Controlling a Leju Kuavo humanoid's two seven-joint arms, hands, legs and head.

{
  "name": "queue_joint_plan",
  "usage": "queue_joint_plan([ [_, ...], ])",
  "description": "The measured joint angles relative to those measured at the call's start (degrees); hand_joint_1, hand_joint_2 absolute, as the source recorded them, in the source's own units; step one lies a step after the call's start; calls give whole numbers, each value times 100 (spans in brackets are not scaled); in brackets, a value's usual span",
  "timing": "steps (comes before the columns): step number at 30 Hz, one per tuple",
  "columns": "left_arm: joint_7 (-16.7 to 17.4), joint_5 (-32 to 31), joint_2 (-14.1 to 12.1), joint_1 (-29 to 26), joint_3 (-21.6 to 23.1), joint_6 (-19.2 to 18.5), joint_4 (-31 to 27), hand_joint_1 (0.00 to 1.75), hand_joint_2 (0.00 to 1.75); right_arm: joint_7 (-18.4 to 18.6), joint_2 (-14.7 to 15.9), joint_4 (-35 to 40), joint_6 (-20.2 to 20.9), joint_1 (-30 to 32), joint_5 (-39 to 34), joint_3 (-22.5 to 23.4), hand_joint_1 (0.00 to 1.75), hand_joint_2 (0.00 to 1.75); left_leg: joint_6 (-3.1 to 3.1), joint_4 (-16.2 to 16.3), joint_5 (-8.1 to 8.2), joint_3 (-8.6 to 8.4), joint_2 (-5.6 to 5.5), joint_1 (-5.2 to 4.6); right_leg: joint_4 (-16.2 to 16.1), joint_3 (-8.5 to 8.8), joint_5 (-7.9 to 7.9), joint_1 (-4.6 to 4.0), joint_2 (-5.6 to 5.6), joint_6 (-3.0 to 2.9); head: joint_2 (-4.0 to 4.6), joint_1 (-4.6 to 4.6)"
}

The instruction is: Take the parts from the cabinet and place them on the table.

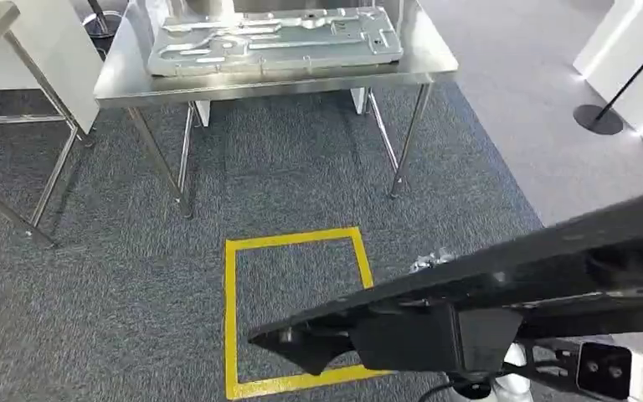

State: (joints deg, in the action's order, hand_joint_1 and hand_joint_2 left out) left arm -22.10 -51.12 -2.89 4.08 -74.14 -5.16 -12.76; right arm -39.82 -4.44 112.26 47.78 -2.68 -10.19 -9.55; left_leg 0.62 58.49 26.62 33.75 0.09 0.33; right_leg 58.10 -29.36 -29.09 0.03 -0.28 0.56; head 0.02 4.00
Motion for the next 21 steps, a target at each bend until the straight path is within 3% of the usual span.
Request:
queue_joint_plan([
  [2,-11,-2,0,14,-7,-2,0,0,175,0,0,2,-35,-17,0,-11,175,175,62,-71,3,-154,-28,27,229,-69,-43,29,5,50,0,-2],
  [3,-11,-2,0,21,-9,-7,0,0,175,0,0,0,-53,-34,0,-15,175,175,91,-86,21,-182,-31,27,477,-211,-135,27,11,67,0,0],
  [5,-22,-7,0,28,-13,-9,0,0,175,-2,0,-7,-61,-31,0,-20,175,175,138,-88,98,-227,-39,19,1391,-810,-520,34,13,94,0,0],
  [6,-22,-7,0,20,-13,-17,0,0,175,0,0,-15,-64,-29,0,-24,175,175,138,-88,137,-255,-42,14,1730,-1073,-629,34,13,118,0,-2],
  [7,-22,-9,0,15,-15,-22,0,0,175,-2,0,-24,-63,-28,0,-26,175,175,134,-87,181,-305,-47,11,1866,-1254,-577,34,14,114,0,0],
  [8,-22,-9,2,15,-15,-24,0,0,175,-2,0,-28,-63,-28,0,-26,175,175,128,-88,224,-367,-55,10,1744,-1275,-410,32,14,113,0,0],
  [10,-24,-9,2,19,-15,-24,0,0,175,-2,0,-28,-63,-30,0,-28,175,175,110,-90,343,-552,-74,3,902,-1025,221,22,16,61,0,-2],
  [11,-24,-9,2,18,-15,-24,0,0,175,-2,0,-28,-63,-32,0,-28,175,175,99,-95,410,-638,-75,-1,370,-850,613,-1,16,-4,0,-2],
  [12,-24,-9,11,14,-20,-24,0,0,175,-2,0,-35,-63,-32,0,-28,175,175,77,-97,457,-667,-75,4,242,-832,634,-44,24,-43,0,0],
  [13,-31,-9,22,34,-26,-24,0,0,175,0,0,-39,-63,-40,0,-35,175,175,38,-107,475,-649,-92,-3,112,-851,413,-70,21,-69,0,-11],
  [14,-30,-7,22,37,-28,-24,0,0,175,-2,0,-37,-66,-27,2,-46,175,175,-16,-140,515,-637,-77,0,114,-841,537,-80,28,-111,0,-13],
  [16,-35,-7,31,30,-31,-24,-2,0,175,0,0,-33,-70,-26,9,-68,175,175,-78,-98,464,-788,-62,-24,24,-708,473,-46,40,-172,0,-13],
  [17,-37,-7,13,45,-31,-24,-4,0,175,-2,-4,-31,-76,-23,11,-83,175,175,-89,30,490,-755,-47,1,-53,-583,464,-11,34,-180,0,-13],
  [18,-44,0,24,61,-33,-24,-4,0,175,-3,-4,-33,-79,-36,13,-92,175,175,-117,303,470,-641,-45,2,-84,-484,423,-5,22,-216,0,-13],
  [19,-41,0,22,74,-37,-24,-4,0,175,-5,-15,-33,-79,-41,15,-109,175,175,-146,712,554,-395,-45,11,-93,-427,377,0,15,-229,0,-11],
  [21,-44,0,7,61,-52,-24,-7,0,175,-2,-17,-35,-81,-31,24,-129,175,175,-195,1422,934,136,-45,30,-93,-322,272,3,17,-222,0,-11],
])
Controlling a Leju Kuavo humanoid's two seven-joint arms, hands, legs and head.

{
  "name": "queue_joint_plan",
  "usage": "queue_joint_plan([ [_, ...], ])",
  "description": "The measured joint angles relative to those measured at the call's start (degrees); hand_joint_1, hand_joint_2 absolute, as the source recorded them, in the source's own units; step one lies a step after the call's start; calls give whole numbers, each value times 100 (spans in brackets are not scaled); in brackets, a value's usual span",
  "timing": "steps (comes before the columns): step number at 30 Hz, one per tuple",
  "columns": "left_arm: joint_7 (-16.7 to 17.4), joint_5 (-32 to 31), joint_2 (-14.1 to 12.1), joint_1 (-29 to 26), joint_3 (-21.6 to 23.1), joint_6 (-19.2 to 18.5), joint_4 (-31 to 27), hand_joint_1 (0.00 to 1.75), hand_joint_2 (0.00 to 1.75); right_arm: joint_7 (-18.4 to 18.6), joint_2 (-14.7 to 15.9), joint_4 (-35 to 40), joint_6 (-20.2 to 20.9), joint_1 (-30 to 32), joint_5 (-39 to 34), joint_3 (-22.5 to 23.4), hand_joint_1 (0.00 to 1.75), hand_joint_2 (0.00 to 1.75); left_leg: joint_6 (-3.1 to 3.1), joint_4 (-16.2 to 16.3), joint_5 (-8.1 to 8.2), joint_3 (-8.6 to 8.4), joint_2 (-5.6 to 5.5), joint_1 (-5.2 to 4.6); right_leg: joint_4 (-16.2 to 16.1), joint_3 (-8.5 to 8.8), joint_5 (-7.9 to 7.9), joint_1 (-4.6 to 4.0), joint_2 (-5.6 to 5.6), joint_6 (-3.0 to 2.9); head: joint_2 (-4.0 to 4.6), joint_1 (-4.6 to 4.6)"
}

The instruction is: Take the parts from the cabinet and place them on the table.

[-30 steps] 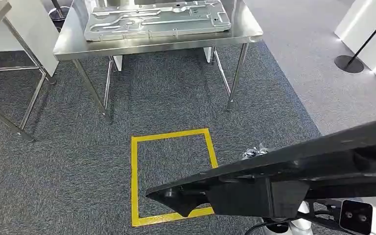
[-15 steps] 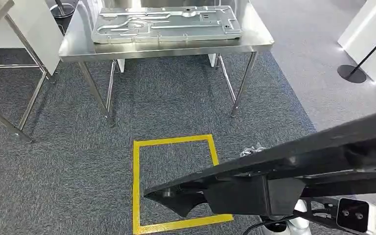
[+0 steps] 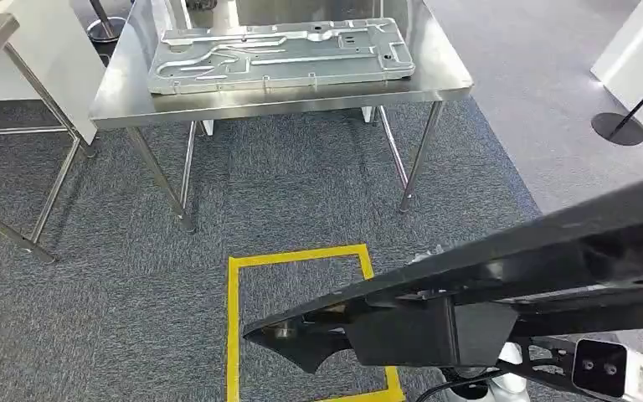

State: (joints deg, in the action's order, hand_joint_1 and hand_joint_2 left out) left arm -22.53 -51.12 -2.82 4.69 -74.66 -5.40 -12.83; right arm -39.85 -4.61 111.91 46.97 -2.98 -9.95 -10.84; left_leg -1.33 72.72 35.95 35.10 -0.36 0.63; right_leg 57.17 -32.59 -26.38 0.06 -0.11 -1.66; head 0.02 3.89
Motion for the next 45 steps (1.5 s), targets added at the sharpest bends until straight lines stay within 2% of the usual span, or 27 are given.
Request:
queue_joint_plan([
  [1,2,-4,0,-29,-2,0,0,0,175,2,0,-2,-4,2,0,-2,175,175,-34,162,171,200,1,11,0,72,-65,7,9,3,0,0],
  [3,2,-13,-2,-47,-5,0,0,0,175,0,0,-2,-28,3,-2,-7,175,175,-69,-169,35,274,2,36,0,250,-195,20,23,29,0,0],
  [4,2,-18,-11,-44,-4,0,0,0,175,0,0,-2,-41,3,-4,-11,175,175,-73,-553,-258,207,4,49,1,353,-267,26,21,49,0,0],
  [6,0,-37,-20,-73,-7,0,2,0,175,0,2,-2,-83,-2,-22,-17,175,175,-37,-1337,-1290,109,54,65,2,479,-424,19,12,109,0,0],
  [7,-2,-44,-20,-63,-11,0,2,0,175,2,2,-11,-85,9,-30,-20,175,175,14,-1337,-1064,145,76,19,24,507,-457,13,28,146,0,0],
  [10,-18,-48,-22,-70,-11,-4,0,0,175,2,2,2,-105,-7,-52,-33,175,175,154,-1355,-1102,58,40,7,58,552,-465,14,25,266,0,0],
  [12,-35,-50,-24,-51,-11,-11,-2,0,175,0,4,11,-107,-14,-52,-33,175,175,221,-1414,-1060,-94,17,31,475,376,-400,37,17,305,0,-4],
  [13,-37,-52,-24,-41,-11,-11,-4,0,175,0,4,13,-111,-34,-54,-33,175,175,259,-1428,-1013,-146,17,32,926,75,-444,37,15,328,0,-2],
  [15,-37,-59,-24,-38,-11,-17,-4,0,175,0,7,13,-118,-28,-57,-35,175,175,276,-1429,-920,-222,11,27,1665,-512,-824,37,15,359,0,-2],
  [16,-37,-61,-24,-46,-11,-22,-4,0,175,0,9,13,-127,-24,-57,-35,175,175,277,-1429,-861,-283,5,23,1893,-754,-1006,36,15,367,0,-2],
  [17,-37,-63,-24,-47,-11,-22,-4,0,175,0,11,13,-131,-25,-59,-35,175,175,273,-1429,-806,-355,-3,23,1872,-863,-995,36,15,357,0,-2],
  [19,-37,-63,-22,-43,-11,-22,-4,0,175,0,17,13,-131,-28,-65,-33,175,175,251,-1430,-680,-535,-22,20,1250,-753,-561,25,15,304,0,-2],
  [21,-35,-61,-20,-50,-11,-22,-2,0,175,0,20,11,-131,-40,-70,-35,175,175,227,-1457,-557,-649,-26,16,336,-521,259,-24,6,178,0,-4],
  [24,-31,-59,-7,-27,-13,-22,-4,0,175,2,26,0,-131,-47,-79,-39,175,175,104,-1512,-493,-800,-28,-7,179,-511,233,-56,21,128,0,-11],
  [27,-28,-63,-13,-10,-13,-15,-7,0,175,-2,26,7,-133,-72,-107,-46,175,175,3,-1340,-484,-864,-2,13,37,-204,167,-21,30,27,0,-11],
  [29,-31,-61,-17,17,-13,0,-9,0,175,0,20,7,-94,-125,-173,-48,175,175,-50,-633,-358,-445,-1,18,19,-77,85,-16,13,-22,0,-9],
  [31,-26,-63,-24,-7,-15,13,-7,0,175,0,17,7,-68,-123,-203,-42,175,175,-76,65,72,112,-1,18,19,52,-40,-19,31,-29,0,-9],
  [32,-22,-61,-22,-21,-15,15,-7,0,175,2,17,5,-53,-122,-257,-37,175,175,-63,114,170,251,0,18,20,124,-98,-20,55,-25,0,-7],
  [34,-17,-63,-22,-34,-15,18,-7,0,175,-2,13,0,2,-125,-391,-15,175,175,-78,-359,-66,251,-1,18,19,306,-228,-23,99,-11,0,-9],
  [35,-17,-63,-24,-38,-18,22,-7,0,175,-2,2,0,18,-125,-411,-4,175,175,-52,-782,-417,158,-9,14,19,402,-294,-30,113,-4,0,-7],
  [36,-17,-63,-26,-54,-20,26,-7,0,175,0,-7,-2,26,-125,-439,2,175,175,0,-1237,-933,73,-47,7,17,472,-364,-29,121,5,0,-9],
  [37,-17,-63,-44,-68,-22,26,-9,0,175,-2,-9,-13,37,-126,-472,4,175,175,35,-1353,-1247,75,-105,-40,38,539,-421,-33,151,30,0,-11],
  [38,-9,-68,-46,-70,-22,26,-9,0,175,0,-13,-28,46,-128,-490,17,175,175,66,-1375,-1090,38,-98,-56,29,536,-463,-26,217,77,0,-9],
  [41,-13,-68,-70,-35,-24,28,-13,0,175,0,-24,-24,109,-125,-454,57,175,175,200,-1474,-1106,-162,-71,-53,105,646,-434,-32,242,182,0,-9],
  [42,-15,-68,-70,-27,-24,31,-13,0,175,0,-31,-17,133,-123,-433,92,175,175,223,-1542,-1104,-255,-60,-34,254,605,-450,-13,175,200,0,-9],
  [43,-17,-68,-70,-25,-24,35,-15,0,175,-2,-42,-15,142,-151,-419,114,175,175,256,-1565,-1082,-317,-51,-30,530,454,-472,-22,107,216,0,-9],
  [45,-20,-68,-70,-23,-24,37,-15,0,175,-2,-48,-17,175,-155,-404,162,175,175,283,-1574,-1011,-383,-36,-28,1362,-134,-747,14,85,285,0,-9],
])
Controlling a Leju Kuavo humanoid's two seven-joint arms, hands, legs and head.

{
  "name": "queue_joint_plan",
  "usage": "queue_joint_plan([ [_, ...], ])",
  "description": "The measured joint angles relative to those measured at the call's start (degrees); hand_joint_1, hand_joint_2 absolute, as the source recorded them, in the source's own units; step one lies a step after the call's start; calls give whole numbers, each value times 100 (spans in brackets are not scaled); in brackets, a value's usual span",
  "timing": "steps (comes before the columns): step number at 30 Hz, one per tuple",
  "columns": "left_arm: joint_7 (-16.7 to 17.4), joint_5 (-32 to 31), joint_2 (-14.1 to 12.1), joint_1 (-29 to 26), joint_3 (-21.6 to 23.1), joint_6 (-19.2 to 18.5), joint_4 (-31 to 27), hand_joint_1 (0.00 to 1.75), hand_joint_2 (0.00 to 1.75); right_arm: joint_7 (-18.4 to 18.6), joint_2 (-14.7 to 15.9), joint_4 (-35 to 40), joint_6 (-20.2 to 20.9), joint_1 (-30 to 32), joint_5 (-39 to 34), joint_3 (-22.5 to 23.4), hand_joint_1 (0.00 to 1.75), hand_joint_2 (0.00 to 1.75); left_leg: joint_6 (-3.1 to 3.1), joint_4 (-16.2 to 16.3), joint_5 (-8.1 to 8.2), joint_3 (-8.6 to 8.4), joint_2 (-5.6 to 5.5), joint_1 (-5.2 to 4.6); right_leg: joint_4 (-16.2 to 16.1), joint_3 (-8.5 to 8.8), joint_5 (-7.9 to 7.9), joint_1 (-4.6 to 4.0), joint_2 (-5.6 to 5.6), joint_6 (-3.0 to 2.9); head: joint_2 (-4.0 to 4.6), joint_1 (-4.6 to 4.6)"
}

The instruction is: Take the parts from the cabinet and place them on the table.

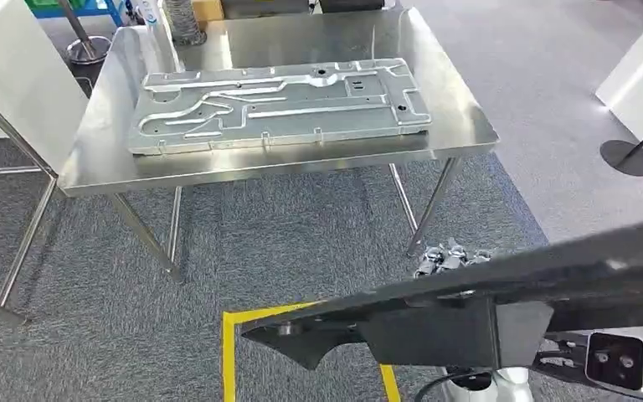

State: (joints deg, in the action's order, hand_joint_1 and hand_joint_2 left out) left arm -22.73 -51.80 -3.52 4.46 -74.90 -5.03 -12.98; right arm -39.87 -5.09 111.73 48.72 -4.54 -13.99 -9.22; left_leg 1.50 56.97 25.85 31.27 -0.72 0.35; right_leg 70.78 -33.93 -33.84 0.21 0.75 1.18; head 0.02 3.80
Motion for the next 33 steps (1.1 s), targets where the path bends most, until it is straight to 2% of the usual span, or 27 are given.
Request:
queue_joint_plan([
  [1,0,-4,2,-8,0,-2,0,0,175,0,0,0,9,6,2,20,175,175,-3,0,46,-30,0,3,345,-297,-211,24,-3,27,0,0],
  [2,0,-20,9,-16,-2,0,0,0,175,2,0,0,15,5,4,33,175,175,-14,0,95,-78,-1,11,505,-515,-335,46,-6,45,0,0],
  [3,0,-33,9,-21,0,0,0,0,175,0,0,0,28,5,4,44,175,175,-30,1,146,-140,-4,26,418,-599,-273,64,-11,58,0,0],
  [4,0,-35,9,-21,0,0,0,0,175,2,0,0,39,4,4,57,175,175,-50,1,211,-226,-7,41,111,-563,-54,79,-19,86,0,0],
  [5,0,-37,9,-19,0,0,0,0,175,2,0,0,46,4,13,66,175,175,-76,0,276,-316,-9,57,-324,-447,265,96,-32,101,0,0],
  [6,-2,-39,11,-19,0,0,0,0,175,0,0,0,50,4,15,74,175,175,-109,0,346,-401,-8,65,-825,-305,690,110,-57,104,0,0],
  [7,-2,-39,7,-21,-2,0,0,0,175,2,0,-6,50,4,15,83,175,175,-147,3,411,-427,-8,56,-1173,-275,1097,116,-114,89,0,-2],
  [8,-4,-39,7,-17,-2,0,0,0,175,0,0,-24,50,6,15,94,175,175,-192,5,476,-473,-24,43,-1141,-276,845,83,-126,25,0,-4],
  [9,-6,-42,5,-11,-2,2,0,0,175,0,-2,-22,50,7,20,98,175,175,-242,-46,529,-482,-2,41,-1143,-260,866,60,-104,-11,0,2],
  [11,-9,-42,6,-14,-2,2,0,0,175,4,-2,-22,50,2,22,100,175,175,-334,19,434,-610,13,42,-1222,-159,899,75,-63,-129,0,0],
  [12,-9,-42,2,-6,-2,2,-2,0,175,0,-15,-20,52,9,20,102,175,175,-356,40,488,-634,32,64,-1246,-54,914,94,-55,-169,0,4],
  [13,-11,-44,2,4,0,2,-2,0,175,0,-17,-17,50,-8,20,105,175,175,-365,279,481,-574,37,72,-1256,24,864,86,-66,-206,0,0],
  [14,-9,-44,2,27,0,0,-2,0,175,0,-28,-17,52,-17,20,105,175,175,-378,744,540,-302,37,76,-1262,71,822,78,-66,-243,0,2],
  [16,-9,-42,2,21,-2,4,-2,0,175,2,-46,-22,46,-5,28,105,175,175,-409,1593,972,310,37,74,-1266,142,728,54,-57,-269,0,4],
  [17,-9,-44,2,-2,-2,9,-2,0,175,2,-48,-30,37,0,33,105,175,175,-403,1782,1158,517,37,74,-1266,189,683,43,-44,-276,0,4],
  [18,-9,-44,4,-15,-2,9,-2,0,175,0,-48,-33,28,2,33,103,175,175,-385,1754,1205,634,37,74,-1266,254,626,29,-32,-276,0,4],
  [19,-9,-44,4,-19,-2,9,-2,0,175,2,-48,-35,24,3,39,103,175,175,-354,1543,1117,652,37,72,-1266,329,570,13,-27,-276,0,4],
  [20,-9,-44,2,-18,-2,9,-2,0,175,2,-50,-37,17,2,41,98,175,175,-316,1182,857,596,37,68,-1266,412,509,-2,-28,-276,0,2],
  [22,-9,-44,-22,-35,-2,9,-2,0,175,2,-50,-52,-15,1,42,76,175,175,-169,265,-110,457,45,5,-1282,523,384,-11,-34,-267,0,2],
  [24,-17,-57,-31,-56,-2,7,-2,0,175,4,-50,-96,-50,7,39,52,175,175,-186,217,-98,427,32,-44,-1277,591,294,-33,19,-181,0,0],
  [26,-42,-61,-44,-37,-2,4,-4,0,175,4,-52,-96,-53,4,35,55,175,175,-112,157,-98,350,29,-43,-1217,664,342,-24,18,-123,0,2],
  [28,-61,-83,-48,-12,-2,-11,-4,0,175,2,-63,-94,-37,-10,37,57,175,175,-63,63,-75,139,18,-12,-861,535,368,-13,2,-84,0,0],
  [29,-63,-85,-48,-10,-2,-13,-4,0,175,2,-66,-94,-50,-24,48,57,175,175,-31,48,-42,93,22,-12,-516,321,337,-6,-11,-61,0,2],
  [30,-63,-92,-48,-9,-2,-20,-4,0,175,0,-66,-94,-64,-20,48,55,175,175,-27,48,3,51,23,-12,-108,22,210,6,-13,-30,0,2],
  [31,-68,-98,-44,-11,0,-28,-4,0,175,0,-65,-94,-87,-9,50,55,175,175,-25,49,61,5,23,-12,251,-276,1,17,-15,-3,0,2],
  [32,-68,-98,-42,-12,0,-31,-4,0,175,2,-66,-96,-109,-6,50,55,175,175,-27,49,115,-48,21,-11,471,-515,-186,22,-17,22,0,2],
  [33,-70,-98,-39,-14,-2,-31,-4,0,175,2,-66,-96,-129,-6,48,55,175,175,-33,49,174,-113,18,-6,508,-662,-267,28,-21,38,0,2],
])
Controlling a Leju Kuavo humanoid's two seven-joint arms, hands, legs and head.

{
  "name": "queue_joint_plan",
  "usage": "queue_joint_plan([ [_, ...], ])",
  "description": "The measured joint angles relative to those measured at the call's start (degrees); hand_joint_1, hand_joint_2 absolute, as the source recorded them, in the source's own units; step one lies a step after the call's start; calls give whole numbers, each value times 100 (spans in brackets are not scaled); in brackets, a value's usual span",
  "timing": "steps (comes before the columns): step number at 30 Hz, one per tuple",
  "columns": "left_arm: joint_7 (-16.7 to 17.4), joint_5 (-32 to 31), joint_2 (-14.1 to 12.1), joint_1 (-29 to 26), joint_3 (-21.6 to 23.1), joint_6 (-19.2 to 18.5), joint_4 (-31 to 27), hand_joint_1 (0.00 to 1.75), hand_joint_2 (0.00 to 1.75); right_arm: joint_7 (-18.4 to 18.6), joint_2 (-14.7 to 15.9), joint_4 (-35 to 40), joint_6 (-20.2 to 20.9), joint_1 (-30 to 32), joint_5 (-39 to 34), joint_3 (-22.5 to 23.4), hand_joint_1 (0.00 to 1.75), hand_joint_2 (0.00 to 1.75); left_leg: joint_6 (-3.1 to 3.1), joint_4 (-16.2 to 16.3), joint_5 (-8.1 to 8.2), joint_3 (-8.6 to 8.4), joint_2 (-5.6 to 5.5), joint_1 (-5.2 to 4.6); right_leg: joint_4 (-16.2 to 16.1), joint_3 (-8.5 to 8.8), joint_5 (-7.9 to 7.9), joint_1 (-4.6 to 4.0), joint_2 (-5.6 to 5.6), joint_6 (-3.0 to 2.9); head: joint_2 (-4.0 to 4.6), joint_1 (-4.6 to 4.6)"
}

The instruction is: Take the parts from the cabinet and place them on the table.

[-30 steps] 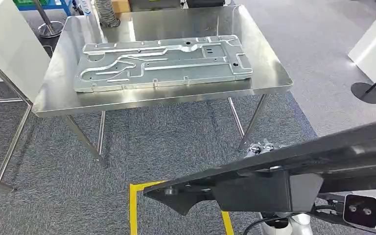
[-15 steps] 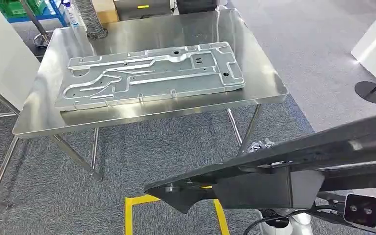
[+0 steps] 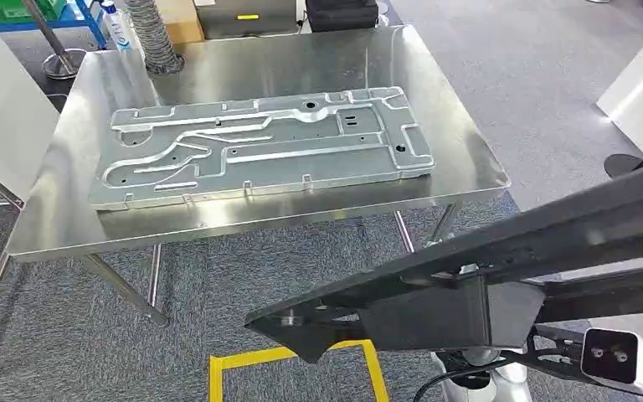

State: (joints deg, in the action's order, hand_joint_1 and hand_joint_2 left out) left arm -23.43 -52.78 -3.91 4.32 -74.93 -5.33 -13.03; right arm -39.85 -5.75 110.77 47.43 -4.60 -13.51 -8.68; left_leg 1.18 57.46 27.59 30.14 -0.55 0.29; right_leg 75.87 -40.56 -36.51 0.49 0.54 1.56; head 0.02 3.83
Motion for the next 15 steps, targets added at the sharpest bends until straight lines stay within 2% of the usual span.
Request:
queue_joint_plan([
  [1,0,0,0,-2,0,0,0,0,175,0,2,0,-20,0,2,0,175,175,-15,0,75,-100,-9,4,-177,-47,62,8,-5,-5,0,0],
  [2,-2,0,0,-2,0,0,0,0,175,0,2,0,-46,0,2,0,175,175,-32,0,151,-201,-16,9,-505,0,267,14,-12,-5,0,-2],
  [3,-7,-2,0,0,0,0,0,0,175,0,2,0,-88,0,17,-2,175,175,-46,0,233,-317,-20,14,-962,96,639,19,-18,-14,0,-2],
  [4,-13,-4,0,-1,0,0,0,0,175,0,2,0,-129,-2,37,-7,175,175,-83,-3,314,-387,-73,17,-1398,180,1116,29,25,-15,0,-2],
  [5,-26,-4,0,16,0,2,0,0,175,-2,11,-9,-206,10,98,-22,175,175,-124,35,394,-454,-74,10,-1550,165,1459,12,104,-53,0,2],
  [6,-42,-9,2,39,2,2,0,0,175,0,31,-24,-295,9,151,-46,175,175,-165,-1,434,-428,-93,12,-1545,198,1292,-27,78,-122,0,-18],
  [7,-44,-11,2,52,0,2,0,0,175,4,46,-26,-386,4,211,-70,175,175,-199,-65,473,-483,-100,22,-1555,215,1321,-25,63,-174,0,-15],
  [8,-46,-11,9,49,0,0,0,0,175,11,55,-31,-442,-9,243,-90,175,175,-244,19,393,-517,-100,13,-1602,257,1287,-35,45,-224,0,-9],
  [9,-44,-13,9,52,2,-2,0,0,175,7,66,-37,-477,-19,282,-120,175,175,-263,48,371,-540,-103,15,-1635,359,1255,-26,28,-280,0,-13],
  [10,-41,-15,4,54,2,0,0,0,175,0,72,-35,-515,-20,321,-155,175,175,-271,224,350,-469,-59,28,-1694,449,1223,-17,-1,-312,0,-11],
  [11,-42,-13,9,66,0,2,0,0,175,2,83,-37,-551,-37,330,-196,175,175,-294,571,315,-291,-21,29,-1723,545,1169,-17,-46,-350,0,-9],
  [12,-39,-13,9,75,0,2,0,0,175,4,92,-37,-557,-47,321,-234,175,175,-326,1006,383,6,-14,32,-1738,617,1109,-21,-67,-368,0,-11],
  [13,-35,-13,9,80,0,4,0,0,175,4,103,-39,-557,-46,275,-258,175,175,-355,1393,572,311,-6,34,-1747,688,1041,-28,-72,-369,0,-9],
  [14,-35,-13,9,58,0,4,0,0,175,4,114,-48,-564,-46,216,-284,175,175,-353,1674,845,583,0,34,-1747,771,962,-34,-91,-373,0,-9],
  [15,-33,-15,15,29,0,4,0,0,175,2,118,-63,-577,-45,177,-306,175,175,-346,1756,1005,746,6,34,-1747,858,890,-40,-92,-377,0,-11],
])
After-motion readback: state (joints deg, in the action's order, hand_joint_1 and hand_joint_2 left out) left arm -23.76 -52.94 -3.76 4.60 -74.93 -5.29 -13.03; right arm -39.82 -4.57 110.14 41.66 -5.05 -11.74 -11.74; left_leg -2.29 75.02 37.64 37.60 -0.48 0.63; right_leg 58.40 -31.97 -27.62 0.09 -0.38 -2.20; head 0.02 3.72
